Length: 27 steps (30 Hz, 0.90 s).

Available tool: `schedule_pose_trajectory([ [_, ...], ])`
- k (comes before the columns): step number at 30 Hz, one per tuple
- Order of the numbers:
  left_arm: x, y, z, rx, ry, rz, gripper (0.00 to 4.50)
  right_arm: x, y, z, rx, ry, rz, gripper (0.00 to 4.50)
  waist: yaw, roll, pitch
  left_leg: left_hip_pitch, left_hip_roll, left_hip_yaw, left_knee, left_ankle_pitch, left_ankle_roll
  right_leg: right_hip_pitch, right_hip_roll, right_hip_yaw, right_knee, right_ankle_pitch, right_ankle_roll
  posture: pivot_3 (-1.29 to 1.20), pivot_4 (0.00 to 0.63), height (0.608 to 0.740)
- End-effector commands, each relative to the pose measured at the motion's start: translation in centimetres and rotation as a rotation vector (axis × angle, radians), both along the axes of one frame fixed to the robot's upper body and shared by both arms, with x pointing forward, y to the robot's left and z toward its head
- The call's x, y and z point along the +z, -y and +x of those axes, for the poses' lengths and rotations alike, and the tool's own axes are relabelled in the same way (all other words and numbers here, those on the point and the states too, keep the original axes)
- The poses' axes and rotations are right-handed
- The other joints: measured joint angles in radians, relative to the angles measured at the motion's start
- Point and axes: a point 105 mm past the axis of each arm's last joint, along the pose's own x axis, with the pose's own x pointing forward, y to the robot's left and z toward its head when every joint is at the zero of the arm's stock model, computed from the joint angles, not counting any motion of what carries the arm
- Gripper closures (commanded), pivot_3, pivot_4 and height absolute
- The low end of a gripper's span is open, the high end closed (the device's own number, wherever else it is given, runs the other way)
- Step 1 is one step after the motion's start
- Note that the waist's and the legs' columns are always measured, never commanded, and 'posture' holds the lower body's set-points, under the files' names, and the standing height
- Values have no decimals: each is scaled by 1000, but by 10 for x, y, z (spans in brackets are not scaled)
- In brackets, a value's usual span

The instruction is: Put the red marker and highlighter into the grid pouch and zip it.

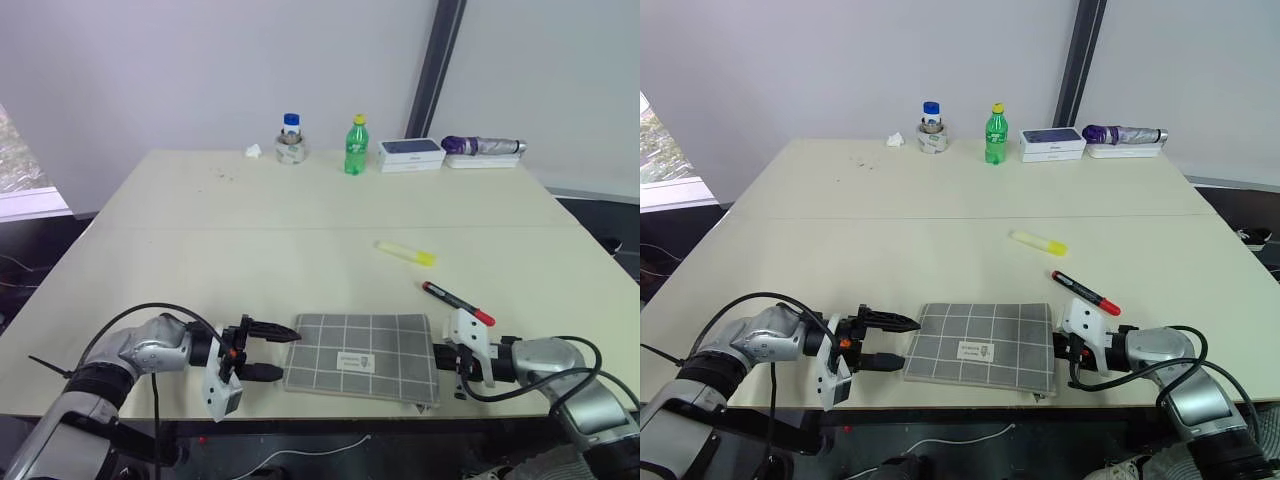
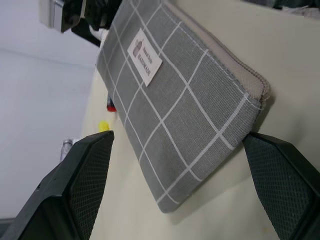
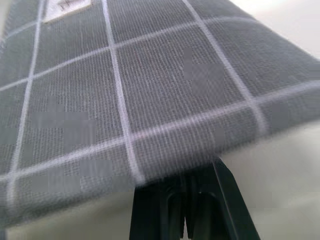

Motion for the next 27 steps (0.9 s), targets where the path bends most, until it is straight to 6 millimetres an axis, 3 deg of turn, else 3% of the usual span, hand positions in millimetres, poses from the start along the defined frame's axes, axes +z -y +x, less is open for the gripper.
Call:
schedule_pose_trajectory([
  [1, 3, -9, -3, 18, -1, 9, 211, 0, 18, 1, 2, 26, -110, 4425, 0, 0, 0, 0, 0, 0, 0, 0, 0, 0, 0, 0, 0, 0, 0, 0, 150, 740],
  [11, 5, -15, -14, 11, 2, 11, 211, 9, 13, 3, 77, 43, -212, 4425, 0, 0, 0, 0, 0, 0, 0, 0, 0, 0, 0, 0, 0, 0, 0, 0, 150, 740],
  [17, 2, -15, -15, 18, -1, 11, 211, 14, 44, -1, 81, 35, -363, 4425, 4, 0, 0, 0, 0, 0, 1, 0, 0, 1, -1, 0, 0, 0, 0, 0, 150, 740],
  [21, 0, -15, -13, 10, 5, 19, 211, 23, 48, -5, 86, 10, -375, 4425, 1, 0, 0, 0, 0, 0, 1, 0, 0, 1, 0, 0, 0, 0, 0, 0, 150, 740],
  [27, -3, -7, -8, -18, 7, 29, 211, 23, 27, -11, 128, -9, -324, 4425, 2, 0, -1, 0, 0, 0, 1, 0, 0, 1, 0, 0, 0, 0, 0, 0, 150, 740],
])
